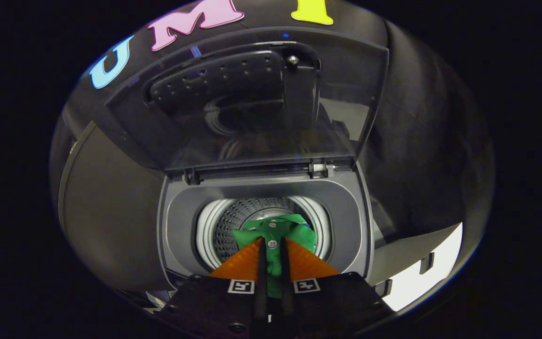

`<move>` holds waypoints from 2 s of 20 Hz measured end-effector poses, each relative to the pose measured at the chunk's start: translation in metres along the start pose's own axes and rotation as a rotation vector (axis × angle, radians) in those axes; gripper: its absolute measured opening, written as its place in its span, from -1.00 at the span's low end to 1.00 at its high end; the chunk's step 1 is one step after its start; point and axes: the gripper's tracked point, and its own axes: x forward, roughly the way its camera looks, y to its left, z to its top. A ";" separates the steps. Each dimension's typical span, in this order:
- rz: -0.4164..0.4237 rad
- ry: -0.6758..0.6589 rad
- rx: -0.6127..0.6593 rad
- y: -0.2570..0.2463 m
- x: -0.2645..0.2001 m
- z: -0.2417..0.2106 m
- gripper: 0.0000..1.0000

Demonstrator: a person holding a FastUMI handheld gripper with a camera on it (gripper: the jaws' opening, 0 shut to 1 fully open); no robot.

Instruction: Put the clothes into the washing machine and then close the washing machine lid.

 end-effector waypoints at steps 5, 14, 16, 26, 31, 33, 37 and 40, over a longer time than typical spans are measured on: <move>0.014 -0.064 -0.039 0.007 -0.004 0.017 -0.71; 0.043 -0.074 -0.040 0.012 -0.008 0.019 0.00; 0.048 -0.062 -0.007 0.010 -0.007 0.017 0.35; 0.214 -0.494 0.086 0.059 -0.091 0.165 0.84; 0.216 -0.635 0.063 0.080 -0.105 0.263 0.97; 0.173 -0.655 0.046 0.078 -0.091 0.292 0.97; 0.113 -0.529 0.028 0.073 -0.038 0.285 0.98; 0.064 -0.417 -0.043 0.073 -0.007 0.256 0.97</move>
